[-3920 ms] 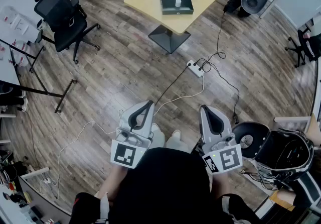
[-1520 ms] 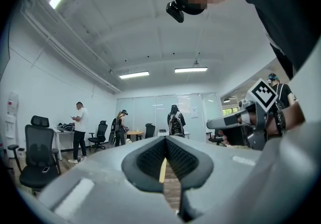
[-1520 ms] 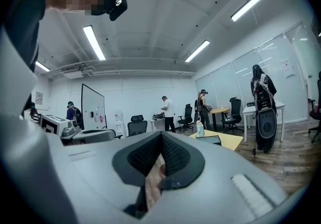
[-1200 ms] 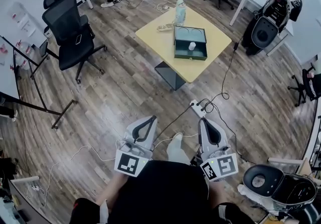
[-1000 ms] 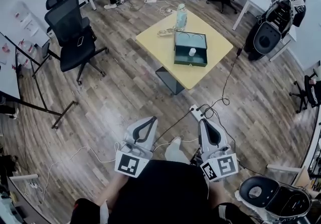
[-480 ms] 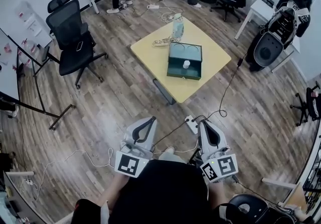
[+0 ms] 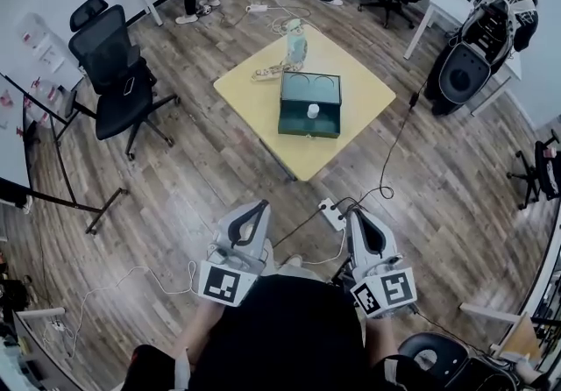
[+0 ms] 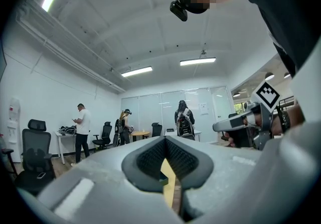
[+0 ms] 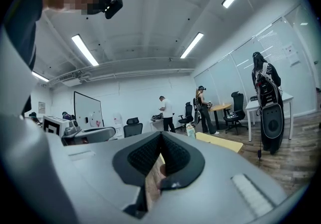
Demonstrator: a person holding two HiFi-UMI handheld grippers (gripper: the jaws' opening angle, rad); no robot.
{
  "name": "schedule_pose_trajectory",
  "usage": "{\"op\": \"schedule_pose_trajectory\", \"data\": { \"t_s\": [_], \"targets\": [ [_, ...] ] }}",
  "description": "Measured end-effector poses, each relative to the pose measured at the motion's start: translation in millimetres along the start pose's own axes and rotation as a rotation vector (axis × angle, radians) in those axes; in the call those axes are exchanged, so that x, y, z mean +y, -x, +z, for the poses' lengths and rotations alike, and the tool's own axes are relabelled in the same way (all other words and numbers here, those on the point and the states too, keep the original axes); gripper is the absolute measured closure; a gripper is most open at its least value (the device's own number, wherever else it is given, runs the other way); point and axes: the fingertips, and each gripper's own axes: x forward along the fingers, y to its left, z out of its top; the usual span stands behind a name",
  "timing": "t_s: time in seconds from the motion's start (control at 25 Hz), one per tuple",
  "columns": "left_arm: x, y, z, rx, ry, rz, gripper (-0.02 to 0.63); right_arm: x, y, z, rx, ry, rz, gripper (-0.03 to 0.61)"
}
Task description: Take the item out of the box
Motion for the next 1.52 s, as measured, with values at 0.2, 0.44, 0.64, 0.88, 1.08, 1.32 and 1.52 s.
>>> {"op": "schedule_pose_trajectory", "data": {
  "t_s": [0.2,0.44,0.64,0.88,1.08,1.32,1.52],
  "targets": [
    [4.6,-24.1,-5.0,-0.002,-0.004,-0.038,0.614,-18.0,-9.9,0.2,-0.004,-0.001,-0.042,0.575],
    [19.2,-60.5,-13.2,0.002,-0.005,-0.088,0.614,-40.9,-32.6,0.1,-0.012,0.002,-0.097,0.575],
    [41.8,-98.1,-15.1,-0.001,0.008,-0.130,0.614,-55.1,-59.0,5.9,-0.008,0.010,-0.134,0.575],
    [68.7,-143.2,-12.7,0.010,0.002,-0.204,0.614,-69.2,-96.8,19.9,-0.011,0.000,-0.198,0.575],
    [96.0,-177.4,-10.3,0.003,-0.002,-0.257,0.614,-76.4,-127.6,30.4,-0.013,0.010,-0.249,0.575],
    [125.0,-208.8,-21.5,0.032,0.024,-0.320,0.614,-86.1,-165.4,37.9,-0.021,0.008,-0.323,0.575],
    [145.6,-232.1,-29.9,0.032,0.030,-0.386,0.614,-87.9,-196.1,37.2,-0.028,0.006,-0.377,0.575]
  ]
}}
